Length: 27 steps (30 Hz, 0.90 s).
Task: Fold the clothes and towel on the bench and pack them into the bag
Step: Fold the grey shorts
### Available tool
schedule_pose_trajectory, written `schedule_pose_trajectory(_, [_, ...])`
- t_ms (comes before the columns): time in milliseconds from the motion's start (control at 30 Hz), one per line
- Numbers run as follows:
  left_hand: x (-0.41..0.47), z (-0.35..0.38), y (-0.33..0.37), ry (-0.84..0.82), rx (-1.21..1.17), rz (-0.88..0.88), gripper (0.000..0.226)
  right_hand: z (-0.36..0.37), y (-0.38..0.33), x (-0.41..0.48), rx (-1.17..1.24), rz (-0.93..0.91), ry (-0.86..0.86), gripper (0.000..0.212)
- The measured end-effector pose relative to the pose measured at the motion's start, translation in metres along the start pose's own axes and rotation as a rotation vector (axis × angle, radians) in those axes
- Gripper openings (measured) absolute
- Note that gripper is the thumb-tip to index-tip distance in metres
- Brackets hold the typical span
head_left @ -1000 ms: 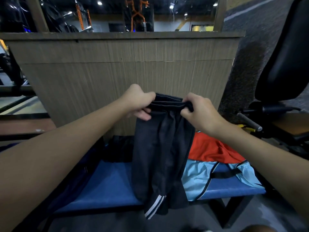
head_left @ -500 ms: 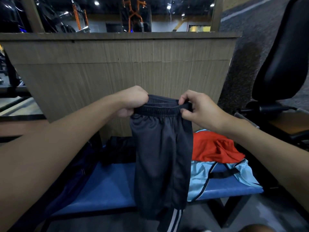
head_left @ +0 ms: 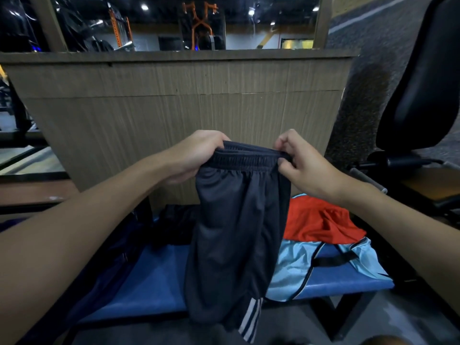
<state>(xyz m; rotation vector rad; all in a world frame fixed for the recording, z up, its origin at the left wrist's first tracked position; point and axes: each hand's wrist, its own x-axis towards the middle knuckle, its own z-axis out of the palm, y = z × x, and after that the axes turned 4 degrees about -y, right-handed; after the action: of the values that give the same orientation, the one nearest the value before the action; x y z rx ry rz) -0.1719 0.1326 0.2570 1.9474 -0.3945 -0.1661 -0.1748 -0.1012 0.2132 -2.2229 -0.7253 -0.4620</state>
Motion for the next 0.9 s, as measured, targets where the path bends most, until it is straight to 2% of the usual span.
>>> schedule_pose_trajectory(67, [-0.007,-0.002,0.000,-0.084,-0.005,0.079,0.030,-0.002,-0.001,0.001,-0.038,0.018,0.033,0.024])
schedule_pose_trajectory(133, [-0.012,-0.004,-0.002,-0.165,0.089,0.178,0.034,-0.003,-0.003,0.002,-0.098,0.037,0.063,0.027])
schedule_pose_trajectory(200, [-0.014,-0.006,-0.004,-0.163,0.203,0.244,0.040,-0.004,-0.006,0.004,-0.136,0.045,0.069,0.029])
schedule_pose_trajectory(267, [-0.012,-0.007,-0.007,-0.122,0.244,0.274,0.035,-0.007,-0.008,0.004,-0.144,0.052,0.072,0.030])
schedule_pose_trajectory(367, [-0.007,-0.005,-0.011,0.030,0.289,0.317,0.019,-0.011,-0.013,0.001,-0.069,0.082,0.079,0.028])
schedule_pose_trajectory(500, [-0.002,0.001,-0.013,0.105,0.269,0.336,0.021,-0.009,-0.013,0.000,-0.004,0.096,0.097,0.021])
schedule_pose_trajectory(633, [-0.001,0.002,-0.012,0.151,0.270,0.319,0.026,-0.007,-0.016,-0.004,-0.060,0.088,-0.007,0.042])
schedule_pose_trajectory(767, [-0.002,0.000,-0.020,0.164,0.326,0.289,0.028,-0.005,-0.019,-0.003,-0.148,0.084,-0.014,0.016])
schedule_pose_trajectory(900, [-0.008,0.006,-0.016,0.273,0.541,0.267,0.043,0.000,-0.027,0.004,-0.256,0.108,0.069,0.015])
